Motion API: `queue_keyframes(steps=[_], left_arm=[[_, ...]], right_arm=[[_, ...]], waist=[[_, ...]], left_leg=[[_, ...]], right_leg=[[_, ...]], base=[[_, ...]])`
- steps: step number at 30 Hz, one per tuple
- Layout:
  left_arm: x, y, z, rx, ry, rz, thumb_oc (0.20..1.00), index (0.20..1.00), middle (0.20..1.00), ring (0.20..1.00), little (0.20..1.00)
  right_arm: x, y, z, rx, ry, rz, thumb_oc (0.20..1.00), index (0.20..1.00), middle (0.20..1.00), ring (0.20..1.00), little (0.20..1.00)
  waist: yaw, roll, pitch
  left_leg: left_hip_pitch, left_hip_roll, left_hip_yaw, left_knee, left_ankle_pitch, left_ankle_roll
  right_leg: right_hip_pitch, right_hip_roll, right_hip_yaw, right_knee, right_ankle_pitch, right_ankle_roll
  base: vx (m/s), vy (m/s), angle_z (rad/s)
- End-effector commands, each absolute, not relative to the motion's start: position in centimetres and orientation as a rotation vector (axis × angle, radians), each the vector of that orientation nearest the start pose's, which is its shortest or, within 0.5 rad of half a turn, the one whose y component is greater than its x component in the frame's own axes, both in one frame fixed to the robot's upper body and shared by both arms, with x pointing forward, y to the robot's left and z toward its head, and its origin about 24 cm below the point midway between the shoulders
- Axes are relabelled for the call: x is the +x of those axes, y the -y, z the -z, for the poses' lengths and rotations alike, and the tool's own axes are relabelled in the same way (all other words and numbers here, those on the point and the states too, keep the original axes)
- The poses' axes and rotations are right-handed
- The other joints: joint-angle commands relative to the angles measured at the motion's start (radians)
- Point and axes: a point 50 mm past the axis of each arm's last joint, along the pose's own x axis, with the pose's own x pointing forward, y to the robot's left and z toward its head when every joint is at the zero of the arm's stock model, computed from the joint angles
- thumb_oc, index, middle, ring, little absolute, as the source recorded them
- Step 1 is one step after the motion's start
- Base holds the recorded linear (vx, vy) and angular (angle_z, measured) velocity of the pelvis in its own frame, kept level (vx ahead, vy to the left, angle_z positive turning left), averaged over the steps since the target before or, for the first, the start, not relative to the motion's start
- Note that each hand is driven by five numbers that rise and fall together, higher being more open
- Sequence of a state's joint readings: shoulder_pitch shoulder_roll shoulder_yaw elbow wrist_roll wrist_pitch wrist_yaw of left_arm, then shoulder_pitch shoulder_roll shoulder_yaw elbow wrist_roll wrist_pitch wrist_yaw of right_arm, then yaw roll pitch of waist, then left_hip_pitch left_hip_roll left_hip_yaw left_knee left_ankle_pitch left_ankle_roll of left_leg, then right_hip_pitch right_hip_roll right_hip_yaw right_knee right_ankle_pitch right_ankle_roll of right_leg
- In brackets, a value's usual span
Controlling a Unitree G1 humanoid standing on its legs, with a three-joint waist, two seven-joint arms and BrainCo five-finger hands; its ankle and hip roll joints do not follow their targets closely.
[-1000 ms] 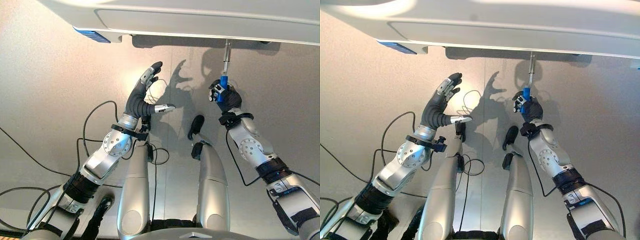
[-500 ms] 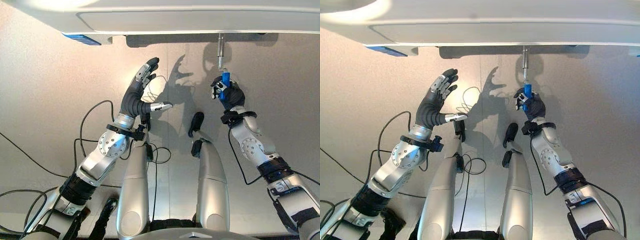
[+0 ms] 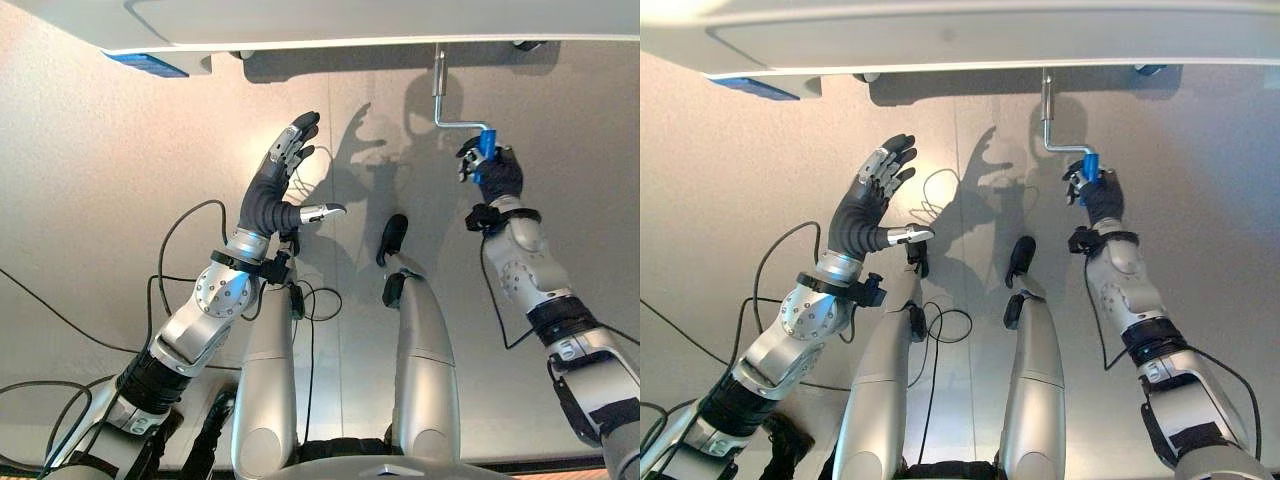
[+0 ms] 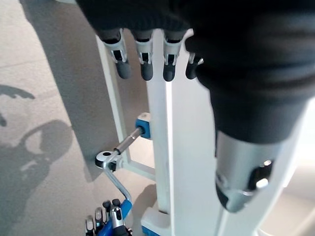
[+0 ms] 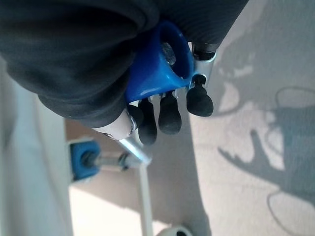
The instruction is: Raise the hospital bed
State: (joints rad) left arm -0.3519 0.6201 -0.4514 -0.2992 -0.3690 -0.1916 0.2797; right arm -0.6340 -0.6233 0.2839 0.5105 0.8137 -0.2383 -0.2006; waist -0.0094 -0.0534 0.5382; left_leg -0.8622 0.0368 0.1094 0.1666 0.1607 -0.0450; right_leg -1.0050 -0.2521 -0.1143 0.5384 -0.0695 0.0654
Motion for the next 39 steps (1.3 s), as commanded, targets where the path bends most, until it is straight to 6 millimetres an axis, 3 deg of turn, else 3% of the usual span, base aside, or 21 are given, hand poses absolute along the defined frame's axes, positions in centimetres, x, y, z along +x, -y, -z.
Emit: queue_keyframes(steps=[1, 6, 11, 19, 20, 22, 24, 25, 30, 39], left_arm=[[24.2, -11.2, -19.8, 0.018, 0.720, 0.403, 1.000, 1.000, 1.000, 1.000, 1.000], [24.2, -11.1, -19.7, 0.019, 0.719, 0.411, 1.000, 1.000, 1.000, 1.000, 1.000], [23.9, -10.7, -19.9, 0.018, 0.733, 0.436, 1.000, 1.000, 1.000, 1.000, 1.000], [23.6, -9.7, -20.4, -0.013, 0.759, 0.483, 1.000, 1.000, 1.000, 1.000, 1.000], [23.6, -9.6, -20.2, -0.024, 0.749, 0.482, 1.000, 1.000, 1.000, 1.000, 1.000], [23.5, -9.5, -20.8, -0.025, 0.775, 0.484, 1.000, 1.000, 1.000, 1.000, 1.000], [23.6, -9.4, -20.5, -0.031, 0.764, 0.483, 1.000, 1.000, 1.000, 1.000, 1.000], [23.6, -9.3, -20.9, -0.027, 0.780, 0.487, 1.000, 1.000, 1.000, 1.000, 1.000], [23.6, -9.1, -20.7, -0.051, 0.765, 0.490, 1.000, 1.000, 1.000, 1.000, 1.000], [23.5, -8.7, -21.0, -0.070, 0.778, 0.495, 1.000, 1.000, 1.000, 1.000, 1.000]], right_arm=[[33.6, 33.8, -23.0, 0.280, 0.516, 0.560, 0.200, 0.200, 0.200, 0.200, 0.200], [33.7, 34.6, -23.1, 0.223, 0.489, 0.599, 0.200, 0.200, 0.200, 0.200, 0.200], [34.7, 35.6, -22.5, -0.012, 0.332, 0.675, 0.200, 0.200, 0.200, 0.200, 0.200], [36.1, 36.0, -20.1, -0.155, 0.090, 0.726, 0.200, 0.200, 0.200, 0.200, 0.200], [36.1, 36.0, -19.2, -0.170, 0.052, 0.725, 0.200, 0.200, 0.200, 0.200, 0.200], [36.3, 35.8, -19.5, -0.184, 0.047, 0.724, 0.200, 0.200, 0.200, 0.200, 0.200], [36.3, 35.6, -18.7, -0.207, 0.015, 0.719, 0.200, 0.200, 0.200, 0.200, 0.200], [36.3, 35.8, -18.9, -0.221, 0.007, 0.726, 0.200, 0.200, 0.200, 0.200, 0.200], [36.5, 35.4, -17.7, -0.296, -0.062, 0.717, 0.200, 0.200, 0.200, 0.200, 0.200], [37.7, 33.4, -17.4, -0.461, -0.116, 0.657, 0.200, 0.200, 0.200, 0.200, 0.200]], waist=[[-0.013, 0.084, -0.018], [-0.009, 0.090, -0.018], [0.001, 0.102, -0.018], [0.031, 0.131, -0.018], [0.034, 0.134, -0.018], [0.038, 0.138, -0.018], [0.037, 0.137, -0.018], [0.042, 0.140, -0.018], [0.055, 0.149, -0.018], [0.076, 0.174, -0.018]], left_leg=[[0.066, 0.056, -0.062, 0.061, -0.082, -0.058], [0.062, 0.056, -0.059, 0.064, -0.084, -0.057], [0.046, 0.054, -0.060, 0.069, -0.084, -0.053], [-0.020, 0.042, -0.079, 0.129, -0.097, -0.049], [-0.007, 0.039, -0.085, 0.159, -0.133, -0.053], [-0.074, 0.037, -0.087, 0.205, -0.124, -0.046], [-0.077, 0.033, -0.094, 0.257, -0.166, -0.053], [-0.120, 0.033, -0.093, 0.264, -0.142, -0.047], [-0.135, 0.029, -0.102, 0.331, -0.194, -0.046], [-0.197, 0.021, -0.107, 0.368, -0.197, -0.036]], right_leg=[[0.064, -0.006, 0.007, -0.035, 0.066, 0.077], [0.054, -0.006, 0.013, -0.022, 0.061, 0.076], [0.033, -0.004, 0.018, -0.011, 0.058, 0.075], [-0.018, -0.013, 0.010, 0.055, 0.034, 0.070], [-0.003, -0.016, 0.017, 0.090, -0.004, 0.077], [-0.048, -0.023, 0.014, 0.119, 0.010, 0.067], [-0.041, -0.029, 0.023, 0.160, -0.029, 0.071], [-0.074, -0.032, 0.016, 0.162, -0.004, 0.062], [-0.086, -0.041, 0.027, 0.220, -0.046, 0.070], [-0.137, -0.043, 0.033, 0.243, -0.047, 0.063]], base=[[0.00, 0.000, 0.00], [0.00, 0.000, 0.00], [0.00, 0.000, 0.00], [0.00, 0.001, 0.05], [0.05, 0.007, 0.11], [0.00, 0.001, 0.16], [0.00, -0.004, 0.12], [0.00, 0.000, 0.11], [0.02, 0.022, 0.08], [0.01, 0.019, 0.00]])
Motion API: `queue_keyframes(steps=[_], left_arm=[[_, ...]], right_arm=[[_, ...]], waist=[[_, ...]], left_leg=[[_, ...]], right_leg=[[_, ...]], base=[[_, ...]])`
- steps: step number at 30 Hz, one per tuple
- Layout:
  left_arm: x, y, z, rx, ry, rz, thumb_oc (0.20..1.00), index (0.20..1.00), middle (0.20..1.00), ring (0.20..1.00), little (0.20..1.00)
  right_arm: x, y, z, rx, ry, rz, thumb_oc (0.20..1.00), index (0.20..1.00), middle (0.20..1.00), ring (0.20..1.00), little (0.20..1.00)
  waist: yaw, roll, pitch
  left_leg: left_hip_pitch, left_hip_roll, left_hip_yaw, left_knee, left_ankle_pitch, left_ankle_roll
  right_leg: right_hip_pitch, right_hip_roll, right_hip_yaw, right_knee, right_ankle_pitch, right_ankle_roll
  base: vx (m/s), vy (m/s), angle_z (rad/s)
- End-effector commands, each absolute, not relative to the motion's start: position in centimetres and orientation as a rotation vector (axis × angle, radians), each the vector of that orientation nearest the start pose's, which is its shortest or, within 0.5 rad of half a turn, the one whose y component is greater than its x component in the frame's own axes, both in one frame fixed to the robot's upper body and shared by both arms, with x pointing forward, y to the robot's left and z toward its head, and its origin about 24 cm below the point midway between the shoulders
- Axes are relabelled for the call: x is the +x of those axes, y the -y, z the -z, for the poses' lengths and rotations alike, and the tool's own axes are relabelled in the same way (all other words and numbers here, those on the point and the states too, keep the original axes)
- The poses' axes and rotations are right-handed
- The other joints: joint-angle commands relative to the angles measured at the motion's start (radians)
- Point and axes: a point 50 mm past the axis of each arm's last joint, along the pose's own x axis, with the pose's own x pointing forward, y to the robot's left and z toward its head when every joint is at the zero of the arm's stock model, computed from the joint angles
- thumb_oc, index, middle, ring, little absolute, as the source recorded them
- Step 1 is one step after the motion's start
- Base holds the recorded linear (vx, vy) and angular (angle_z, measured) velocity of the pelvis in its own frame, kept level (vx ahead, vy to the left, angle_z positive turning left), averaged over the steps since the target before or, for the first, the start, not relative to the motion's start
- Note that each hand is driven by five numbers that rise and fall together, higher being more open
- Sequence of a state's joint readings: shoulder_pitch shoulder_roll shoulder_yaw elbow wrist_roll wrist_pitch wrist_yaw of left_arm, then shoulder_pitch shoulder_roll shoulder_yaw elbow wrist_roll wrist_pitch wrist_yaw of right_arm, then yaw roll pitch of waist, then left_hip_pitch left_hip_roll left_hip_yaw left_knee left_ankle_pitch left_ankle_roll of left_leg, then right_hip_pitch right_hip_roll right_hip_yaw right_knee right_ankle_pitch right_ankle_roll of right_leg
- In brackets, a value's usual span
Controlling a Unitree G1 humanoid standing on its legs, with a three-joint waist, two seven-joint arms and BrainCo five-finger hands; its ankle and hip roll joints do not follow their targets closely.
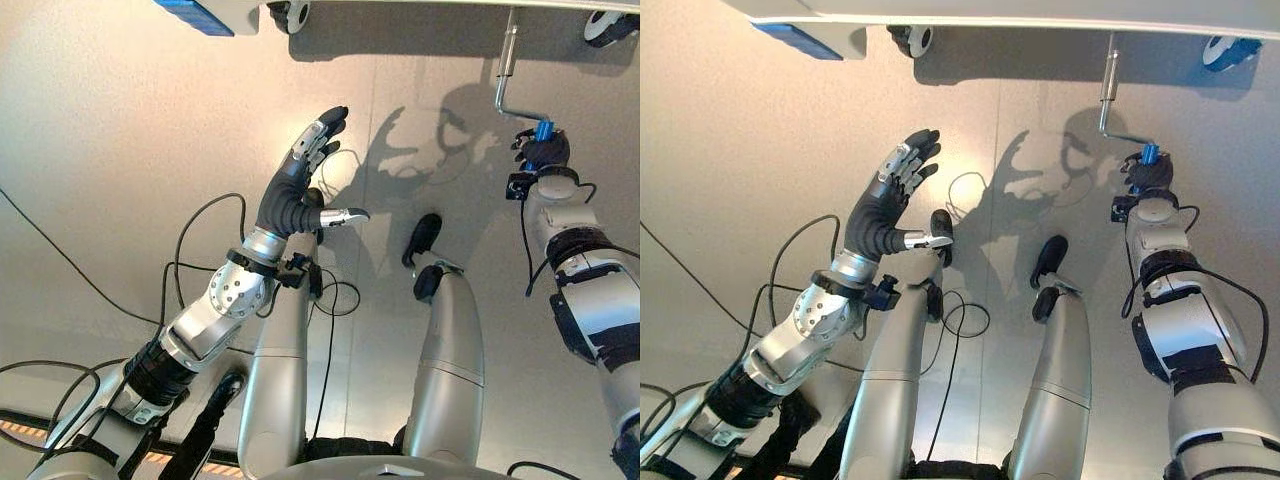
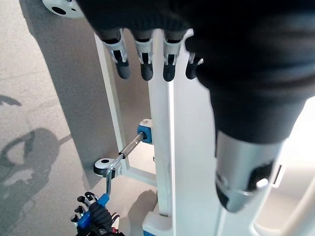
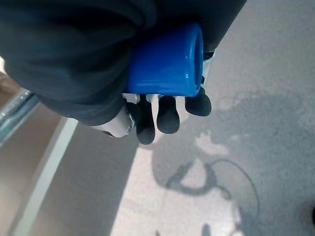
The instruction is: Raise the hospital bed
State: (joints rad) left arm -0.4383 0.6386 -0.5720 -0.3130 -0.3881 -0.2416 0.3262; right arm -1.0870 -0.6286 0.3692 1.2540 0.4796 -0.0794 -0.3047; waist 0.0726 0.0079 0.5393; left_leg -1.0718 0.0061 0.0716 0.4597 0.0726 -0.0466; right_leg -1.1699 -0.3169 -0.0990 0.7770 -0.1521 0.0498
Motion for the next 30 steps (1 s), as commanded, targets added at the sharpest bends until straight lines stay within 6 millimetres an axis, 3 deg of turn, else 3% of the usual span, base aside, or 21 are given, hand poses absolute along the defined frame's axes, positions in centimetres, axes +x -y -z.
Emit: queue_keyframes(steps=[1, 17, 30], left_arm=[[23.5, -8.6, -20.9, -0.077, 0.772, 0.495, 1.000, 1.000, 1.000, 1.000, 1.000], [23.5, -7.8, -21.2, -0.115, 0.781, 0.517, 1.000, 1.000, 1.000, 1.000, 1.000], [23.7, -8.2, -21.4, -0.116, 0.789, 0.478, 1.000, 1.000, 1.000, 1.000, 1.000]], right_arm=[[37.7, 33.3, -17.1, -0.470, -0.126, 0.654, 0.200, 0.200, 0.200, 0.200, 0.200], [39.8, 29.5, -18.2, -0.724, -0.131, 0.530, 0.200, 0.200, 0.200, 0.200, 0.200], [41.8, 21.6, -16.7, -0.854, -0.065, 0.289, 0.200, 0.200, 0.200, 0.200, 0.200]], waist=[[-0.005, 0.114, -0.019], [0.035, 0.163, -0.019], [0.030, 0.159, -0.019]], left_leg=[[0.019, 0.051, -0.069, 0.081, -0.120, -0.035], [-0.024, 0.032, -0.077, 0.094, -0.107, -0.023], [-0.031, 0.021, -0.075, 0.103, -0.119, -0.020]], right_leg=[[0.034, 0.021, 0.021, 0.011, 0.024, 0.079], [-0.011, 0.009, 0.021, 0.045, 0.016, 0.074], [-0.013, 0.002, 0.027, 0.046, 0.008, 0.075]], base=[[0.00, 0.000, 0.00], [0.00, 0.003, 0.01], [0.00, 0.004, 0.00]])
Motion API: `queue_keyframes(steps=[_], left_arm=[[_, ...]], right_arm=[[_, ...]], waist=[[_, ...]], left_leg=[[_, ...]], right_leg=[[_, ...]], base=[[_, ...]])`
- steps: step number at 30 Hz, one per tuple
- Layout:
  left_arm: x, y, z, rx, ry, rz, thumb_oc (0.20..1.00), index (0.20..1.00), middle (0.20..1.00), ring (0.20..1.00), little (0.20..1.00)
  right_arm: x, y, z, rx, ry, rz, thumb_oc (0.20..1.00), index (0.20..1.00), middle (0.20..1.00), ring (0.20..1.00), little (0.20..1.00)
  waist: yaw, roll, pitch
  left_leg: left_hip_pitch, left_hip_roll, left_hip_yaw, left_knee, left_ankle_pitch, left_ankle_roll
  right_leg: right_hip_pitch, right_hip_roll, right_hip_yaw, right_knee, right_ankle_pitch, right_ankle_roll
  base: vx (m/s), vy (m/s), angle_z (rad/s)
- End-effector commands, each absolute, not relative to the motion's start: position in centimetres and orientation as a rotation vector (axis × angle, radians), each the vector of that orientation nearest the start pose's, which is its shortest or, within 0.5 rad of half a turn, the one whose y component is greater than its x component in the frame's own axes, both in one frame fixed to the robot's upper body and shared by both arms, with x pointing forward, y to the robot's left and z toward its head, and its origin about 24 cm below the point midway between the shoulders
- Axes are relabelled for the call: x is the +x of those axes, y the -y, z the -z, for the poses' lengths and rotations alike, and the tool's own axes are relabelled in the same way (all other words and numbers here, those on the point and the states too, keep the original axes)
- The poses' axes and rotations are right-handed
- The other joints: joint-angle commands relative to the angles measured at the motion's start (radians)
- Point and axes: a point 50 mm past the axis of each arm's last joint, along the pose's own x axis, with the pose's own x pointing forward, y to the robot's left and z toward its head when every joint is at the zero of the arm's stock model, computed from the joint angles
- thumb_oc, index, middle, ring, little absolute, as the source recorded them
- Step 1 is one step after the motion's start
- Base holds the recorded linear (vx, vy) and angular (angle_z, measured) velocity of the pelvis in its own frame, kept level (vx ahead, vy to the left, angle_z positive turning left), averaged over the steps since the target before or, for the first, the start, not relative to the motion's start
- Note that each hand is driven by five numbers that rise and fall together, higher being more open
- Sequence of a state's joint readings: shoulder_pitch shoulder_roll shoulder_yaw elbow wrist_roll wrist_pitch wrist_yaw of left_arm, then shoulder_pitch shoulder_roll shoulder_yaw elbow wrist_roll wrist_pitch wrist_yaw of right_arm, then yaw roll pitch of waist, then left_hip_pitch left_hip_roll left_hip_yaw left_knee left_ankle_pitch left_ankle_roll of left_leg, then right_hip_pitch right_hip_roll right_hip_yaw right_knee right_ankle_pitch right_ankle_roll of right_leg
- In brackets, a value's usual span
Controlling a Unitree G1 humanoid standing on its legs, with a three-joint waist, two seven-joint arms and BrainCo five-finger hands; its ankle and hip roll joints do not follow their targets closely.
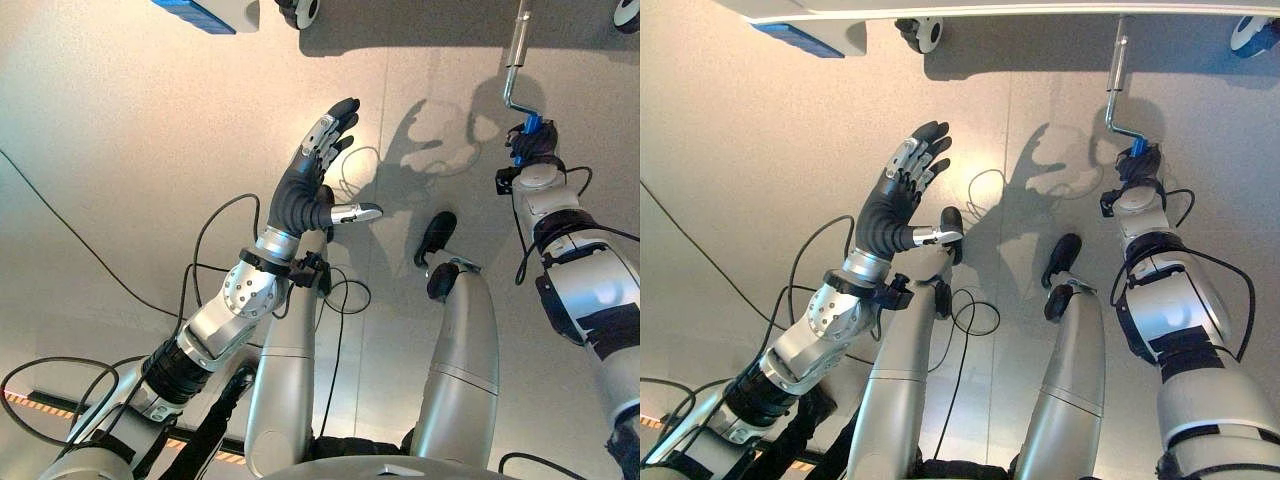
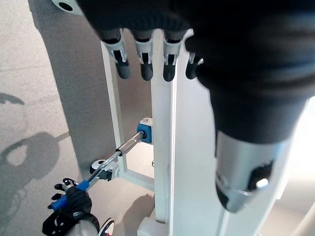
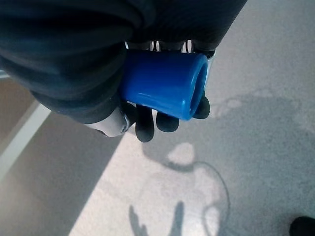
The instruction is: Raise the hospital bed
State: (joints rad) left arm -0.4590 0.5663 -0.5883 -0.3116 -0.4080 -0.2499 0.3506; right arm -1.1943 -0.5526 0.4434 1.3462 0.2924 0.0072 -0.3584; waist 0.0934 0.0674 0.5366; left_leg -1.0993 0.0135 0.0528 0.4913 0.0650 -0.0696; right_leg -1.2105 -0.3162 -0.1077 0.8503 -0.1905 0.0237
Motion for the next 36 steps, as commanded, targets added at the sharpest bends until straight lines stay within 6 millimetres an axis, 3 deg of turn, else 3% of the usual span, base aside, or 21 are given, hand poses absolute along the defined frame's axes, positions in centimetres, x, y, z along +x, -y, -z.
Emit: queue_keyframes(steps=[1, 12, 24, 36], left_arm=[[23.7, -8.2, -21.4, -0.116, 0.789, 0.475, 1.000, 1.000, 1.000, 1.000, 1.000], [23.8, -8.7, -21.5, -0.114, 0.794, 0.442, 1.000, 1.000, 1.000, 1.000, 1.000], [23.9, -9.3, -21.3, -0.104, 0.792, 0.413, 1.000, 1.000, 1.000, 1.000, 1.000], [23.9, -10.0, -20.9, -0.084, 0.783, 0.368, 1.000, 1.000, 1.000, 1.000, 1.000]], right_arm=[[41.8, 21.1, -16.5, -0.867, -0.063, 0.274, 0.200, 0.200, 0.200, 0.200, 0.200], [42.1, 14.9, -15.3, -0.987, 0.023, 0.072, 0.200, 0.200, 0.200, 0.200, 0.200], [41.1, 8.3, -13.9, -1.125, 0.134, -0.163, 0.200, 0.200, 0.200, 0.200, 0.200], [38.1, 2.1, -15.9, -0.871, 0.379, -0.365, 0.200, 0.200, 0.200, 0.200, 0.200]], waist=[[0.009, 0.099, -0.017], [0.011, 0.100, -0.017], [0.002, 0.099, -0.017], [-0.022, 0.069, -0.017]], left_leg=[[-0.008, 0.012, -0.056, 0.074, -0.112, 0.003], [-0.031, 0.002, -0.057, 0.084, -0.113, 0.007], [-0.032, 0.000, -0.055, 0.088, -0.117, 0.011], [-0.025, 0.002, -0.045, 0.081, -0.115, 0.016]], right_leg=[[0.027, 0.000, 0.036, -0.028, 0.047, 0.102], [0.013, -0.004, 0.037, -0.025, 0.050, 0.104], [0.012, -0.005, 0.048, -0.032, 0.051, 0.104], [0.014, 0.000, 0.055, -0.046, 0.062, 0.103]], base=[[0.00, 0.000, 0.00], [0.00, 0.010, 0.00], [0.00, 0.006, 0.00], [0.00, 0.002, -0.01]])
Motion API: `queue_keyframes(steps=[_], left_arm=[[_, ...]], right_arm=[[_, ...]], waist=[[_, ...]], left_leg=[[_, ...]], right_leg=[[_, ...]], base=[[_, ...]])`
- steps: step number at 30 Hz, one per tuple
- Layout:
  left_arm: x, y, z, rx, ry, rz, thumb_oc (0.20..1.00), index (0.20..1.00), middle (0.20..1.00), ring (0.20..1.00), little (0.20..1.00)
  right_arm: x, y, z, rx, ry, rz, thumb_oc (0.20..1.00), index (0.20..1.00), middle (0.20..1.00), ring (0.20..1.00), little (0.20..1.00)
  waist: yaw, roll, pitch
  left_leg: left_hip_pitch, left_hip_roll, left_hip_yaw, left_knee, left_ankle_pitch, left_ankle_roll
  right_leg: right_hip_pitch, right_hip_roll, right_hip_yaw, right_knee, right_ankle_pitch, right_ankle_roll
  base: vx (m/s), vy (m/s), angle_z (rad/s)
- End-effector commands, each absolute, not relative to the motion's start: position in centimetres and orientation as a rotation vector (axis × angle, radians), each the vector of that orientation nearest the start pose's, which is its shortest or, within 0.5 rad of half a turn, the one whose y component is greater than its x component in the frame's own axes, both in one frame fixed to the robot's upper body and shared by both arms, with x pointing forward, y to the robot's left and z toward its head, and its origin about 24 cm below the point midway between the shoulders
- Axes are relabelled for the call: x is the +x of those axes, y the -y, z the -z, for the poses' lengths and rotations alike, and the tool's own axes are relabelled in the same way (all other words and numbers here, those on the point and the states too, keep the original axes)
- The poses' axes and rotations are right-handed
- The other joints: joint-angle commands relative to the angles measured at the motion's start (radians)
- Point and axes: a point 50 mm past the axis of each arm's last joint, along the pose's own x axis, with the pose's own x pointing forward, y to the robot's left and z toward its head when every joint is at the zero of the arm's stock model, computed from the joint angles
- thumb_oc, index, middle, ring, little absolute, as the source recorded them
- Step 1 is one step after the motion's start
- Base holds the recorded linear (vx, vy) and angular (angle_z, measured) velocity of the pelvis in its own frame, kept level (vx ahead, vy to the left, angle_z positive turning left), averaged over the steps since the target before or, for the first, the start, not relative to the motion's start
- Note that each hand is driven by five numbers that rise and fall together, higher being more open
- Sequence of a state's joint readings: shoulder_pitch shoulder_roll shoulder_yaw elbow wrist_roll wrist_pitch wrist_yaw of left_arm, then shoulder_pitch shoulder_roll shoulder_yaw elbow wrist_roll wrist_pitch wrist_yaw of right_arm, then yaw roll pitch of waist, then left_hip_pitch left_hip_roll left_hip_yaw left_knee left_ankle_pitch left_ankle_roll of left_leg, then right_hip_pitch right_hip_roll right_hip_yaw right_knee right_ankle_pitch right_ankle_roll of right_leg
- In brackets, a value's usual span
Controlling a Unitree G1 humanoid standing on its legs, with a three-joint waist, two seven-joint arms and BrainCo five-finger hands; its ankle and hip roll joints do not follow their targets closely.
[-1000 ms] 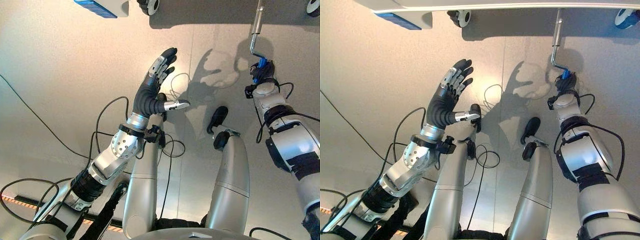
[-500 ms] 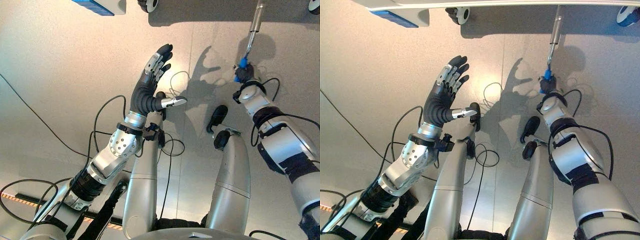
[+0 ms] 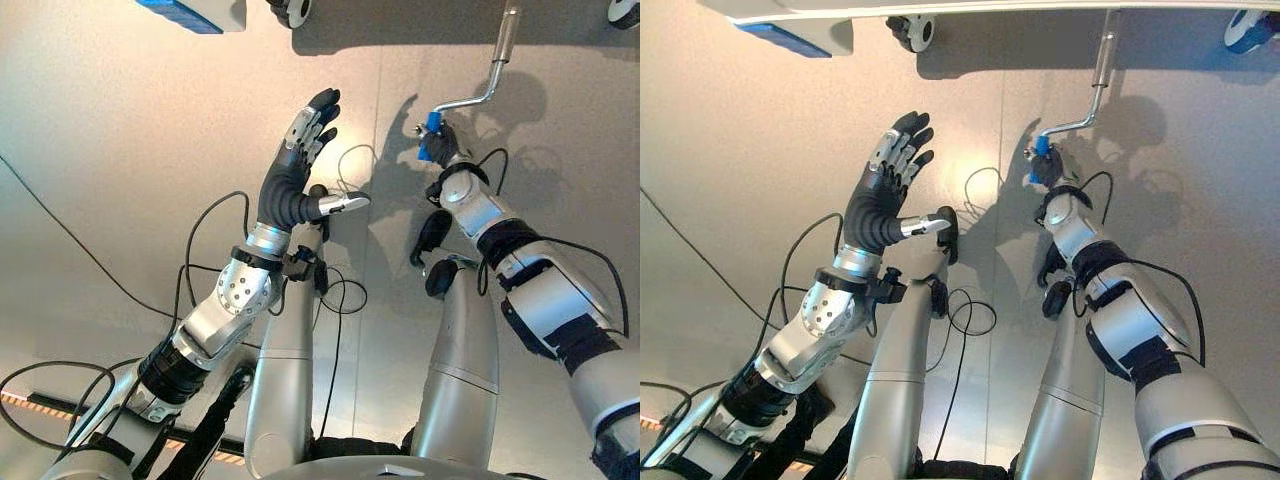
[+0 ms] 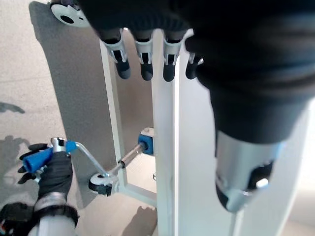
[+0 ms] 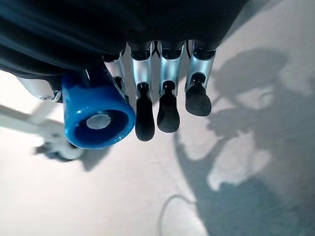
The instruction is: Raise the hospital bed
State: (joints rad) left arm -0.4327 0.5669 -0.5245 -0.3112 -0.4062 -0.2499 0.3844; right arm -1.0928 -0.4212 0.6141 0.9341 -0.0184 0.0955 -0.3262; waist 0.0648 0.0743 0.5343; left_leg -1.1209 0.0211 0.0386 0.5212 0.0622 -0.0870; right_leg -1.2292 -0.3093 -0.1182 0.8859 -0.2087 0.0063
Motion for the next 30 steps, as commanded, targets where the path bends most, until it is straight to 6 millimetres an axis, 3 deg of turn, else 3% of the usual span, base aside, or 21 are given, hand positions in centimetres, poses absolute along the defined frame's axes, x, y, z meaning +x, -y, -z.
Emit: queue_keyframes(steps=[1, 7, 15, 18, 27, 29, 30], left_arm=[[23.9, -10.1, -20.9, -0.083, 0.782, 0.366, 1.000, 1.000, 1.000, 1.000, 1.000], [23.9, -10.6, -20.7, -0.040, 0.783, 0.349, 1.000, 1.000, 1.000, 1.000, 1.000], [23.4, -11.1, -20.4, 0.004, 0.782, 0.372, 1.000, 1.000, 1.000, 1.000, 1.000], [23.1, -11.2, -20.4, 0.009, 0.783, 0.391, 1.000, 1.000, 1.000, 1.000, 1.000], [22.7, -11.5, -20.5, 0.031, 0.797, 0.417, 1.000, 1.000, 1.000, 1.000, 1.000], [22.6, -11.7, -21.0, 0.040, 0.817, 0.423, 1.000, 1.000, 1.000, 1.000, 1.000], [22.5, -11.7, -20.6, 0.037, 0.803, 0.424, 1.000, 1.000, 1.000, 1.000, 1.000]], right_arm=[[37.7, 1.8, -16.2, -0.818, 0.399, -0.379, 0.200, 0.200, 0.200, 0.200, 0.200], [35.9, 2.4, -18.8, -0.616, 0.539, -0.407, 0.200, 0.200, 0.200, 0.200, 0.200], [32.6, 6.3, -21.5, -0.397, 0.686, -0.452, 0.200, 0.200, 0.200, 0.200, 0.200], [31.6, 7.2, -21.4, -0.244, 0.672, -0.486, 0.200, 0.200, 0.200, 0.200, 0.200], [30.2, 9.5, -22.3, -0.168, 0.727, -0.467, 0.200, 0.200, 0.200, 0.200, 0.200], [29.6, 10.3, -23.3, -0.128, 0.776, -0.451, 0.200, 0.200, 0.200, 0.200, 0.200], [29.5, 10.5, -23.0, -0.120, 0.771, -0.443, 0.200, 0.200, 0.200, 0.200, 0.200]], waist=[[0.001, 0.056, -0.014], [-0.021, 0.032, -0.014], [-0.047, 0.002, -0.014], [-0.052, -0.001, -0.014], [-0.065, -0.008, -0.014], [-0.069, -0.012, -0.014], [-0.072, -0.014, -0.014]], left_leg=[[-0.002, -0.005, -0.030, 0.051, -0.111, 0.034], [0.008, 0.001, -0.024, 0.045, -0.110, 0.036], [0.041, 0.012, -0.013, 0.031, -0.105, 0.033], [0.054, 0.013, -0.011, 0.026, -0.103, 0.030], [0.093, 0.020, -0.005, 0.011, -0.098, 0.024], [0.078, 0.024, 0.002, -0.010, -0.059, 0.029], [0.109, 0.022, -0.001, -0.001, -0.093, 0.023]], right_leg=[[0.033, -0.006, 0.067, -0.084, 0.082, 0.120], [0.043, -0.003, 0.069, -0.099, 0.090, 0.124], [0.078, 0.004, 0.068, -0.132, 0.104, 0.131], [0.091, 0.007, 0.068, -0.141, 0.109, 0.133], [0.135, 0.011, 0.064, -0.174, 0.124, 0.139], [0.121, 0.014, 0.057, -0.202, 0.164, 0.132], [0.150, 0.015, 0.063, -0.190, 0.134, 0.142]], base=[[0.01, 0.010, -0.07], [0.00, 0.001, -0.03], [0.00, 0.000, 0.00], [-0.01, -0.004, -0.03], [0.00, -0.001, -0.01], [-0.06, -0.011, -0.04], [-0.08, 0.003, -0.05]])
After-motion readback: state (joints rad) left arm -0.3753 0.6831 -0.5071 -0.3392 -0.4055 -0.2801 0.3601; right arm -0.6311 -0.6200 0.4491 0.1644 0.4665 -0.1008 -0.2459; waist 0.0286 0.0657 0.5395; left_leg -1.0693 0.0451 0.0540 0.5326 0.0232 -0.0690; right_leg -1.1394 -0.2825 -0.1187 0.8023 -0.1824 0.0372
